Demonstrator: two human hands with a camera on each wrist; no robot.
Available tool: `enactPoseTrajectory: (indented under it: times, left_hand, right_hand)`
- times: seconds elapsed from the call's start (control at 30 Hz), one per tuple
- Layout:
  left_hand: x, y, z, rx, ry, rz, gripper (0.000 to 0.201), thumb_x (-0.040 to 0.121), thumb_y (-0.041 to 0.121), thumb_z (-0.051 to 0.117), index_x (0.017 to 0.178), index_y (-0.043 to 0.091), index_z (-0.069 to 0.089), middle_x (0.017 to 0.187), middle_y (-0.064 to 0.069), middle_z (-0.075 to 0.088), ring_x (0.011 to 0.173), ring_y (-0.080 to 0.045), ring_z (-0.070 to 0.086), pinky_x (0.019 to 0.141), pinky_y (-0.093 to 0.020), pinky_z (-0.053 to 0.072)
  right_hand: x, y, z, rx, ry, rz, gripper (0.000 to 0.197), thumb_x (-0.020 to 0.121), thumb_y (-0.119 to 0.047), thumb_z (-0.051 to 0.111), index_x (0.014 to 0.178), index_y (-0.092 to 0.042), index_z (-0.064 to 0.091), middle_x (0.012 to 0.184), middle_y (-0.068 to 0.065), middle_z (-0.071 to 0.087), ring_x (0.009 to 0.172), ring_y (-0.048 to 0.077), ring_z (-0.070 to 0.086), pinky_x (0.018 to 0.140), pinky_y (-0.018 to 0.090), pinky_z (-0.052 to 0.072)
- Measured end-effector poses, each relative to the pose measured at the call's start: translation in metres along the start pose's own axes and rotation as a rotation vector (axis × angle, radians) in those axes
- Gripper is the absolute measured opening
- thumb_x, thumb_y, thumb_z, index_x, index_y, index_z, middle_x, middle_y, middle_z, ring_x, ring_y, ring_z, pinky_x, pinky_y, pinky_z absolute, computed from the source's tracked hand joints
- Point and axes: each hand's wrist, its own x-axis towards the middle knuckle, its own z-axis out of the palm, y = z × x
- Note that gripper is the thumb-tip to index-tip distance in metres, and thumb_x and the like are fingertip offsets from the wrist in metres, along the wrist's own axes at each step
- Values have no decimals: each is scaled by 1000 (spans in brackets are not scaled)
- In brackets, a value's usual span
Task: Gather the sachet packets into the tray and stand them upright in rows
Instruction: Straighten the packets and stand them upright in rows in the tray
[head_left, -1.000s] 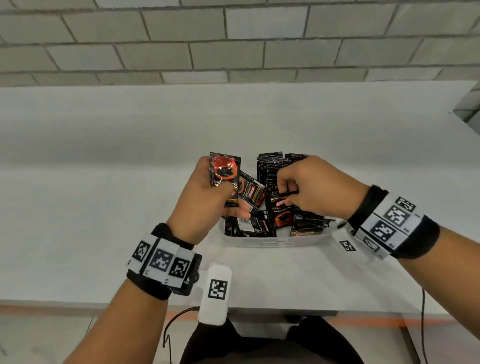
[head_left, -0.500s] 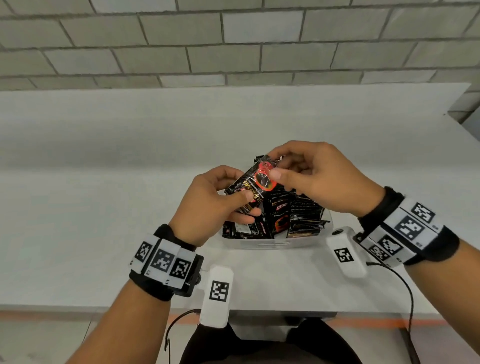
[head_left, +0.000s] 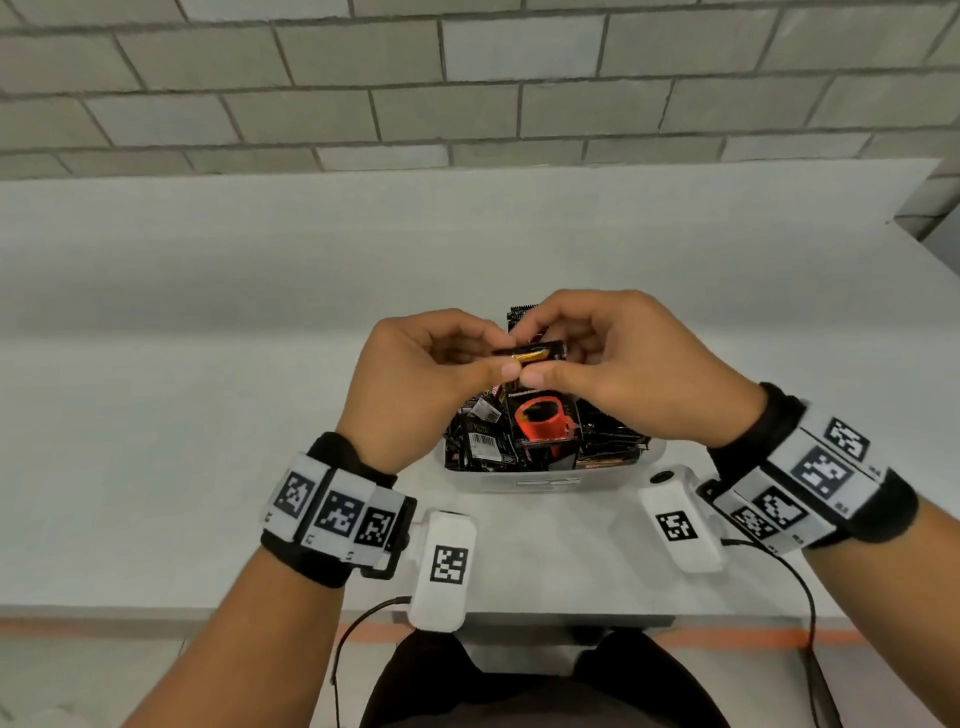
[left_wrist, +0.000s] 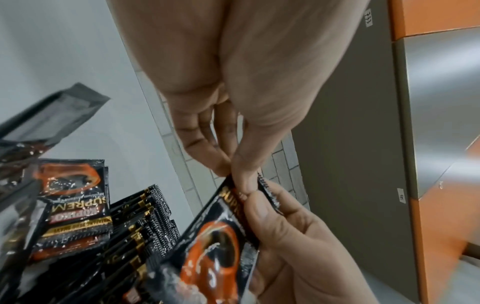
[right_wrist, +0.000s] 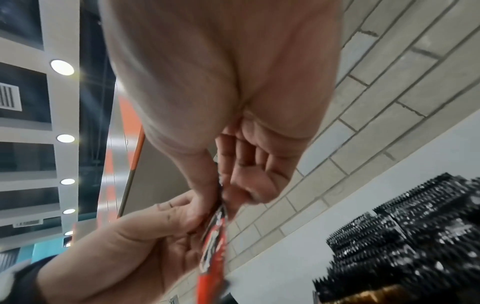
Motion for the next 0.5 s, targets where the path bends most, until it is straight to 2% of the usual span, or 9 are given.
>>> enactPoseTrajectory:
  times: [0.07, 0.13, 0.2, 0.27, 0.33, 0.37, 0.5]
  left_hand:
    - [1, -2, 0, -37, 39, -18, 25, 79, 2, 83, 102, 9, 75, 98, -5, 78, 85, -27, 75, 81, -32, 61]
    - [2, -7, -3, 50, 13, -58, 23, 82, 5, 82, 100, 17, 74, 99, -1, 78, 83, -24, 75, 79, -33, 61]
    - [1, -14, -7, 324, -127, -90, 17, 84, 12, 79, 94, 26, 74, 92, 5, 76, 81, -13, 72, 81, -31, 58]
    - [-2, -21, -6, 684, -344, -90, 19, 87, 18, 76, 99, 31, 72, 101, 13, 73, 89, -3, 65, 86, -24, 52]
    - [-4, -27, -1, 939, -510, -73, 23, 90, 22, 71, 112, 32, 71, 116, 10, 68, 102, -7, 60, 90, -24, 48]
    - [-3, -29, 1, 1012, -552, -70, 26, 92, 24, 69, 116, 32, 70, 121, 8, 66, 107, -11, 59, 92, -26, 47]
    - [2, -27, 3, 1123, -621, -81, 36, 93, 29, 69, 130, 28, 66, 129, 2, 65, 117, -18, 59, 92, -25, 44]
  right_hand:
    - [2, 4, -3, -55, 32, 10, 26, 84, -18, 80, 102, -30, 66, 88, -3, 76, 69, 16, 71, 71, 41, 59]
    - [5, 14, -8, -99, 54, 58, 20, 86, -16, 77, 96, -28, 65, 85, -4, 75, 63, 15, 71, 72, 45, 60]
    - [6, 24, -10, -127, 34, 89, 18, 86, -17, 77, 89, -30, 64, 83, -7, 74, 67, 20, 73, 75, 48, 60]
    - [7, 30, -9, -209, 0, 95, 18, 82, -19, 79, 84, -30, 65, 77, -11, 72, 72, 15, 71, 75, 41, 59]
    - [6, 33, -7, -299, -38, 81, 17, 79, -18, 80, 80, -28, 66, 73, -12, 69, 70, 6, 66, 71, 30, 55]
    - [6, 34, -5, -340, -53, 62, 16, 78, -16, 79, 79, -26, 67, 73, -12, 68, 70, 5, 64, 69, 27, 53]
    - [11, 40, -2, -517, -106, 20, 15, 76, -20, 79, 78, -27, 66, 78, -11, 64, 74, 7, 61, 72, 35, 55]
